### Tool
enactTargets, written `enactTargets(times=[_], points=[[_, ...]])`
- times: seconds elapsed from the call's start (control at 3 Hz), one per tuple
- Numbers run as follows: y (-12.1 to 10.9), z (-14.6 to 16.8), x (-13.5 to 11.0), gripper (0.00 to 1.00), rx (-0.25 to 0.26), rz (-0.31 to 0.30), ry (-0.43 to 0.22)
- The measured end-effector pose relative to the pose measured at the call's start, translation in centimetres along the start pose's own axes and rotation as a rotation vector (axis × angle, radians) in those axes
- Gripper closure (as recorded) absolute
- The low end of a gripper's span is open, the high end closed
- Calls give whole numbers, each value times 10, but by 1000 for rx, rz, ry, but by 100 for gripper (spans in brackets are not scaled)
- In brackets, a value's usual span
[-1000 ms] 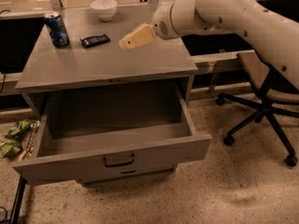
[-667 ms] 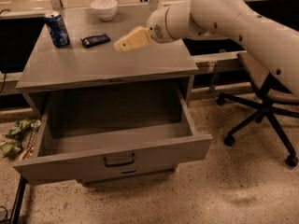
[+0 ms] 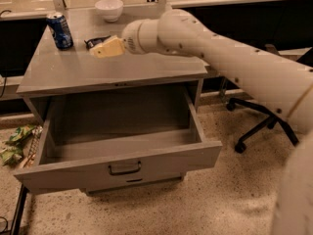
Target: Place pepsi can into top drawer
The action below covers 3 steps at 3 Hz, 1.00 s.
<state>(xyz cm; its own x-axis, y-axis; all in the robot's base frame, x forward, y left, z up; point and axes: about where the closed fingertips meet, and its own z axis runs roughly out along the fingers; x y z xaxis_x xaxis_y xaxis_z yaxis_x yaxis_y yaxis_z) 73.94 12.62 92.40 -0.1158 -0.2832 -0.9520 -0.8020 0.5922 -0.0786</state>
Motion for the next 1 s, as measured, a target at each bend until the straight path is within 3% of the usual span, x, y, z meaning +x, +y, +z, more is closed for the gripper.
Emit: enactTargets(times=[0.33,0.67,1.0], points=[[10,47,-8,0,-23,-33,-50],[8,88,-32,0,-45,-86,-123],[10,89,-29,0,-49,-84,-118]])
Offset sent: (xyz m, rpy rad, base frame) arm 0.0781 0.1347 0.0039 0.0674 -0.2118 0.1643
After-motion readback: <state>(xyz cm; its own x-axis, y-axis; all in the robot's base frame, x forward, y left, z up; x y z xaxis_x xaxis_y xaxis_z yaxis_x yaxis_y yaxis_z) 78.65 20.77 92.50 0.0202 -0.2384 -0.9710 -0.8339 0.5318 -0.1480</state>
